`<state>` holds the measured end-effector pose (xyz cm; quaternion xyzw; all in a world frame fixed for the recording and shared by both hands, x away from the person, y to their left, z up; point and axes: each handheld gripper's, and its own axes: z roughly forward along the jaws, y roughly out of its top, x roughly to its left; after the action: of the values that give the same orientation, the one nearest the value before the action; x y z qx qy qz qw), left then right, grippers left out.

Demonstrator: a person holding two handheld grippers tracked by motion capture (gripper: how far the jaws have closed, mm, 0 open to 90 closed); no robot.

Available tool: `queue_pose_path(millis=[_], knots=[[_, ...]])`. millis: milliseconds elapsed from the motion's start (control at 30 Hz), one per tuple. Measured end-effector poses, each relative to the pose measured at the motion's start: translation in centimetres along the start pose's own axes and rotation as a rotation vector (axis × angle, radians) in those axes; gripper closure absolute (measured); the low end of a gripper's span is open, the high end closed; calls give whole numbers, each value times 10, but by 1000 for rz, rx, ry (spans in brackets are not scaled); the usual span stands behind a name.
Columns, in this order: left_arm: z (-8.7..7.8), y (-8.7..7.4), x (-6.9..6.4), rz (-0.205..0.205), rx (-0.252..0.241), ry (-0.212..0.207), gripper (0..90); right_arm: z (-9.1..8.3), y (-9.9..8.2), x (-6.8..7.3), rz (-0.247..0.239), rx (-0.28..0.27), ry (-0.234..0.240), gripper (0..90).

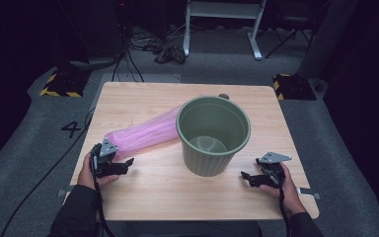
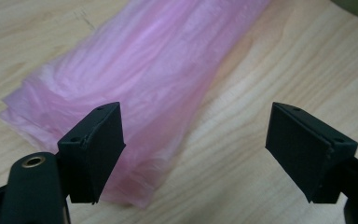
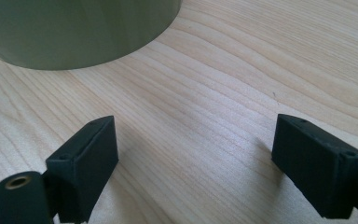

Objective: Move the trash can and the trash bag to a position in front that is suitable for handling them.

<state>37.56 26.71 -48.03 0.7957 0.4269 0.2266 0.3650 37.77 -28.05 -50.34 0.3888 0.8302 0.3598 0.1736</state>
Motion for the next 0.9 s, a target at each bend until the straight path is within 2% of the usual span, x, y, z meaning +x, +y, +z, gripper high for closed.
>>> queue_pose_path(millis=[67, 133, 233, 267, 367, 400, 433, 600, 633, 667, 733, 767, 833, 867, 900], knots=[[0, 1, 0, 31, 0, 22, 189, 0, 0, 0, 1, -1, -1, 143], [2, 2, 0, 43, 4, 26, 193, 0, 0, 0, 1, -1, -2, 143], [4, 2, 1, 38, -1, 42, 193, 0, 0, 0, 1, -1, -2, 143], [4, 3, 4, 33, 6, 32, 194, 0, 0, 0, 1, -1, -2, 143], [2, 6, 12, -13, -14, 21, 191, 0, 0, 0, 1, -1, -2, 143], [3, 7, 15, -19, -16, 32, 190, 0, 0, 0, 1, -1, -1, 143], [4, 8, 16, -20, -19, 48, 191, 0, 0, 0, 1, -1, -1, 144], [11, 13, 24, -34, -9, 18, 184, 0, 0, 0, 0, -1, 0, 146], [14, 14, 26, -36, -6, 25, 187, 0, 0, 0, 0, -1, -1, 146], [16, 14, 25, -30, -1, 38, 220, 0, 0, 0, 1, -2, -1, 147], [24, 14, 24, -11, 41, 99, 318, 0, 0, 0, 1, -2, 0, 147], [28, 14, 25, -9, 55, 90, 367, 0, 0, 0, 1, -2, 0, 147], [32, 13, 25, -20, 51, 55, 426, 0, 0, 0, 1, -2, 0, 147], [34, 13, 24, -18, 59, 54, 528, 0, 0, 0, -2, -3, -1, 149], [35, 13, 24, -8, 60, 47, 528, 0, 0, 0, -2, -3, -1, 149]])
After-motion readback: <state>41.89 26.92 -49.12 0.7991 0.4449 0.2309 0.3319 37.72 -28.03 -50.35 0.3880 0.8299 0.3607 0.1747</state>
